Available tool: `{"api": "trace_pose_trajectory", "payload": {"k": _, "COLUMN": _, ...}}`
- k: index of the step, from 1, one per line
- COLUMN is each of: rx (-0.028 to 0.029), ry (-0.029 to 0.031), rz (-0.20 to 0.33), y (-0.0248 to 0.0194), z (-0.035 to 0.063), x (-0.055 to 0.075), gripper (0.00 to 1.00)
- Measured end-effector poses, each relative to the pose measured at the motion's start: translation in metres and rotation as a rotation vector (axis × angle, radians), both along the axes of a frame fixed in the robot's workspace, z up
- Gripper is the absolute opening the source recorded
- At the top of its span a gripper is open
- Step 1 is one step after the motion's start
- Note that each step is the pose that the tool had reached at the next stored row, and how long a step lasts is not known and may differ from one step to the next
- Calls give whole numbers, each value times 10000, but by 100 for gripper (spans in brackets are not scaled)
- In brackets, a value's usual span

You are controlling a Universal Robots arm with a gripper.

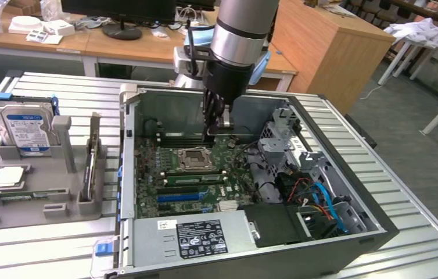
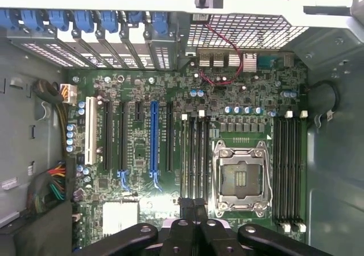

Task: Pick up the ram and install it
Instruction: 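Press down the ram until it locks into place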

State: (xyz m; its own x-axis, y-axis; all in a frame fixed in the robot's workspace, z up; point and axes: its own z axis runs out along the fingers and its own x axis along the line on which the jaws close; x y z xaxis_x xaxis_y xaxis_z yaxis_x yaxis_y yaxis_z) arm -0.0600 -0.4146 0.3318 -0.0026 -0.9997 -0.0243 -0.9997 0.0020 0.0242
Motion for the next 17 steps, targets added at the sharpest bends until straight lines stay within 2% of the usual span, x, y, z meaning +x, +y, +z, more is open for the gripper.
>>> {"api": "trace_pose_trajectory", "payload": {"k": 17, "rx": -2, "ry": 1, "rz": -111, "y": 0, "z": 1, "x": 0, "gripper": 11}}
